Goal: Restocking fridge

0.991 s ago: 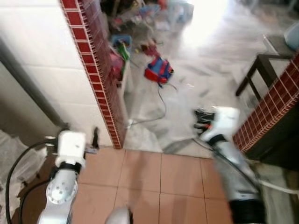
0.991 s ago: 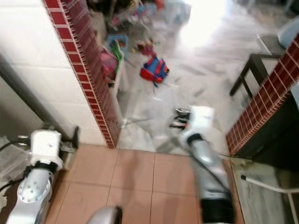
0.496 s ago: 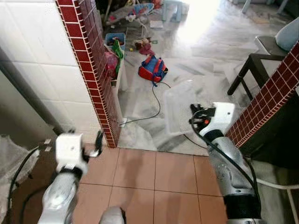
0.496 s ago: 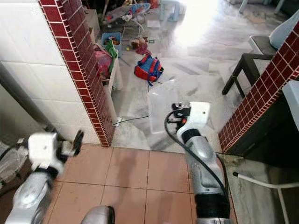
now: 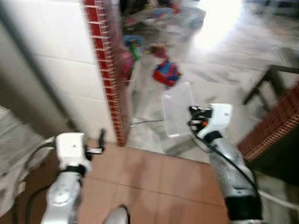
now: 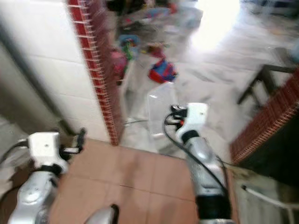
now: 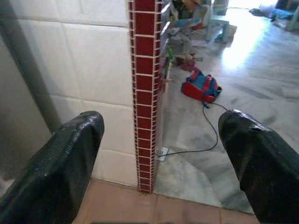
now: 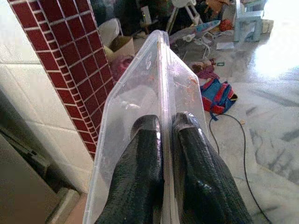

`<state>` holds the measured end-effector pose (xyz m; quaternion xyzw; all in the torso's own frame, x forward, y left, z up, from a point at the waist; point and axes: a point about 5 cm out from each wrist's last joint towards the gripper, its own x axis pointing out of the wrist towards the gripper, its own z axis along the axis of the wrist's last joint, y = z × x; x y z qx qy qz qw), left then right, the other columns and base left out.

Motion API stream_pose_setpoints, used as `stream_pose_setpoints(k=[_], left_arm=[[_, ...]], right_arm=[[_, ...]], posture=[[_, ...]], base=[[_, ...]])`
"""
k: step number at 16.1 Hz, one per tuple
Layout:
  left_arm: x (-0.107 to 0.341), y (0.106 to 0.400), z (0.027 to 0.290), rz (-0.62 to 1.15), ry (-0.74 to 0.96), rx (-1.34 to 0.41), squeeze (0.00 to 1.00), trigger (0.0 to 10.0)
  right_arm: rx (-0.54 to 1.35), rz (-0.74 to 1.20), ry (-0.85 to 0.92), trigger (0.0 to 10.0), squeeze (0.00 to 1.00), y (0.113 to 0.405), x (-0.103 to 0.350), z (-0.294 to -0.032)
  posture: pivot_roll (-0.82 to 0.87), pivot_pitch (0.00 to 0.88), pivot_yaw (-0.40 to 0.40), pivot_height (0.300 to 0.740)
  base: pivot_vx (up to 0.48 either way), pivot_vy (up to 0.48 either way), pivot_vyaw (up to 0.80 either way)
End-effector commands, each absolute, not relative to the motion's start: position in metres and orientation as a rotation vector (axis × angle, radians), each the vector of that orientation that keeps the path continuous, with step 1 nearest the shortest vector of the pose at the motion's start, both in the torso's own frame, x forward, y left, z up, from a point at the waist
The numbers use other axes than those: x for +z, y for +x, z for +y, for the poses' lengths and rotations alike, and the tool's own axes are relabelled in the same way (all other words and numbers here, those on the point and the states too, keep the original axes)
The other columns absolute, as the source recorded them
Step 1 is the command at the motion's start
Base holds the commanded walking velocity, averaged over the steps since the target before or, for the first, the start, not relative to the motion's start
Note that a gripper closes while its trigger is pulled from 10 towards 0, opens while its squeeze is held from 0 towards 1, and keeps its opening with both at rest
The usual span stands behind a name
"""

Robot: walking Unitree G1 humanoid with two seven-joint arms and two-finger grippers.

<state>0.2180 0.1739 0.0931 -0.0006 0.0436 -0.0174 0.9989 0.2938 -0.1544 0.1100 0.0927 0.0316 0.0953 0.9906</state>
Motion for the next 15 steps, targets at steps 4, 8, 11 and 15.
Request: stream_pose_setpoints(k=[4, 8, 11, 15], left_arm=[[0.0938, 0.2234, 0.1778, 0.096, 0.015, -0.023, 0.00, 10.0], [0.0942, 0.2261, 0.1737, 0.093, -0.007, -0.029, 0.00, 10.0], [0.0936, 0.2270, 0.1728, 0.103, -0.013, -0.033, 0.00, 10.0], [0.0933, 0.2296, 0.1711, 0.102, -0.013, -0.049, 0.00, 10.0]], right_arm=[[0.187, 0.053, 0.195, 10.0, 0.00, 0.2951, 0.1129, -0.1539], [0.200, 0.057, 0.208, 10.0, 0.00, 0.2961, 0.1123, -0.1490], [0.194, 0.053, 0.213, 10.0, 0.00, 0.2994, 0.1134, -0.1499], [0.192, 0.053, 0.218, 10.0, 0.00, 0.2999, 0.1124, -0.1482]], posture=[[0.06, 0.044, -0.040, 0.740], [0.06, 0.042, -0.043, 0.740], [0.06, 0.041, -0.041, 0.740], [0.06, 0.040, -0.036, 0.740]], base=[[0.000, 0.000, 0.80], [0.000, 0.068, 0.14], [0.000, 0.444, 0.00], [0.000, 0.480, 0.00]])
